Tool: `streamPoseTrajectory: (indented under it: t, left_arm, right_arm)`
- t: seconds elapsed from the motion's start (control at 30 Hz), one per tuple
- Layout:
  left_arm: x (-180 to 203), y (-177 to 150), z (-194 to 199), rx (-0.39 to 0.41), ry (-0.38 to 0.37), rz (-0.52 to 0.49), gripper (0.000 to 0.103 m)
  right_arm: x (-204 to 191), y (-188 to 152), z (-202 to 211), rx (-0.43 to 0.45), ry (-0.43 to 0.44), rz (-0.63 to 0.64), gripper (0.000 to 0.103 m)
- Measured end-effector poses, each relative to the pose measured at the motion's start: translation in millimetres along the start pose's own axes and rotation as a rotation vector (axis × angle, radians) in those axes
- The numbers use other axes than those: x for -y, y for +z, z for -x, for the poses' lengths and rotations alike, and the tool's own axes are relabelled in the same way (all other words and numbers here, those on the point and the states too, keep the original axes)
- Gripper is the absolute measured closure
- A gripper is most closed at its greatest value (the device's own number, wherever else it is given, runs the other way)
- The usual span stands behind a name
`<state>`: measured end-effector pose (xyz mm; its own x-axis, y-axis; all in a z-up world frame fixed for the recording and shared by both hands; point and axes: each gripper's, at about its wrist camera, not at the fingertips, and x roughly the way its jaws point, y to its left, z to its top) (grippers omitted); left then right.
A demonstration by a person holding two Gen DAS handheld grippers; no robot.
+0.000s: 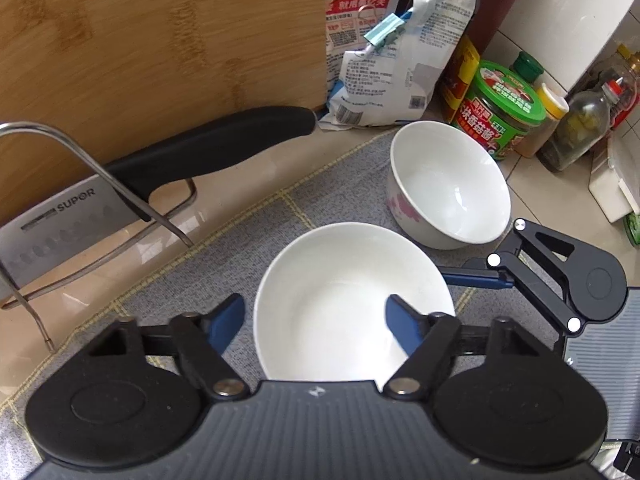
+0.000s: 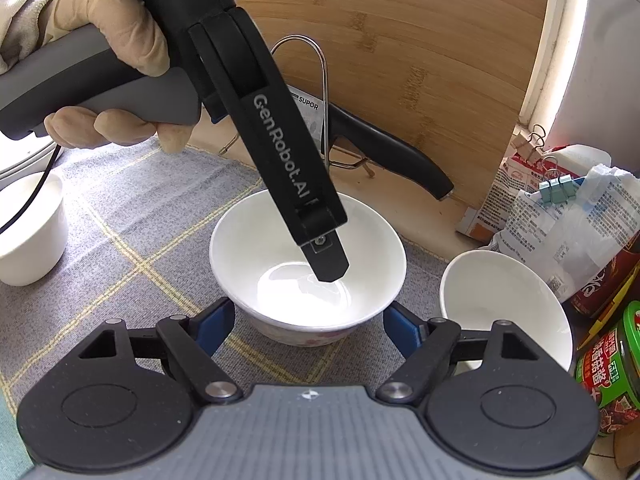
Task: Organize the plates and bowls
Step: 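Lift the floral bowl with both tools and carry it toward the large white bowl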
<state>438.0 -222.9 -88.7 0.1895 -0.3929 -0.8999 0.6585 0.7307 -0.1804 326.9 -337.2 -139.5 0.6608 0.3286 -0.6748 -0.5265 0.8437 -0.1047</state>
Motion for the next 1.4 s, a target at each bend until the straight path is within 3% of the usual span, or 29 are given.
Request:
streamPoseTrajectory:
  t: [0.13,0.53,0.93,1.4]
  left_arm:
    - [2,0,-2,-0.004,0.005,0.0,0.041]
    - [3,-6,7,0.013,0.008,0.004,0.041]
    - [13,-29,41,0.058,0.035,0.044,0.041]
    - [18,-70,89,0.126,0.115,0.114,0.041]
  right_arm:
    - [-1,0,-1,0.002,0.0,-0.004,0.018]
    - [-5,2,7,0.006,0.013,0.001,0.018]
    - [-22,11,33,0.018,0.058,0.083,0.018]
    - [-52,27,61,0.053,0.142,0.172,0.018]
